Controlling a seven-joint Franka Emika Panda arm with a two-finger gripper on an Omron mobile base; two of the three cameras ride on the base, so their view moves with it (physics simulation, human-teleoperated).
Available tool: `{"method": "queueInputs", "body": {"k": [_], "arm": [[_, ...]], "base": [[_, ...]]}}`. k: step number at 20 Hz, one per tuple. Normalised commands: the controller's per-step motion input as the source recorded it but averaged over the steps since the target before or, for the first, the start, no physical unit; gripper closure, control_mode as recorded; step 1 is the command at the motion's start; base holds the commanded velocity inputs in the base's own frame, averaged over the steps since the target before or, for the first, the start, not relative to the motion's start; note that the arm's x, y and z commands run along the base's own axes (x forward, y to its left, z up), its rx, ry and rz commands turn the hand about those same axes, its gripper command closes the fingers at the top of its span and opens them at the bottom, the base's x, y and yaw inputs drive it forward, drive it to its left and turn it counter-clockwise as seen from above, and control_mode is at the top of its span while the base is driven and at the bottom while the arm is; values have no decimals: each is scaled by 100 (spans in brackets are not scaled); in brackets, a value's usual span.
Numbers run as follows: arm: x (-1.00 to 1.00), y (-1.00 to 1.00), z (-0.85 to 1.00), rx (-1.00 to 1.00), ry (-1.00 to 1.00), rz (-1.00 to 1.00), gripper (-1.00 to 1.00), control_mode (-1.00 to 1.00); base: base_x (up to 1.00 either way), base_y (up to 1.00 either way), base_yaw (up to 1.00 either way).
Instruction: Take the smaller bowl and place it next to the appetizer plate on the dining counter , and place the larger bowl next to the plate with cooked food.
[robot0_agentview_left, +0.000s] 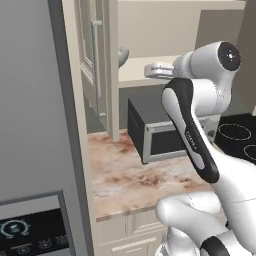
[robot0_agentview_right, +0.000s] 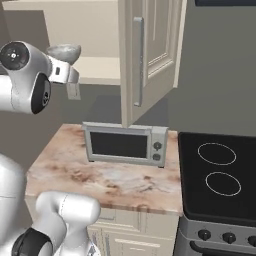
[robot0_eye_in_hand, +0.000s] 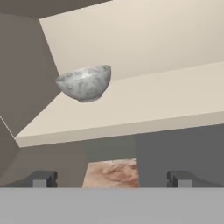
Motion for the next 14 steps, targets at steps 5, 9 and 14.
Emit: {"method": "queueInputs", "body": {"k": [5, 9, 14], "arm": [[51, 0, 41, 16, -3, -2, -100, -100], [82, 0, 1, 18, 0, 0, -100, -100], [87, 23, -4, 12, 3, 0, -100, -100]], "base": [[0, 0, 0], [0, 0, 0], [0, 0, 0]]}}
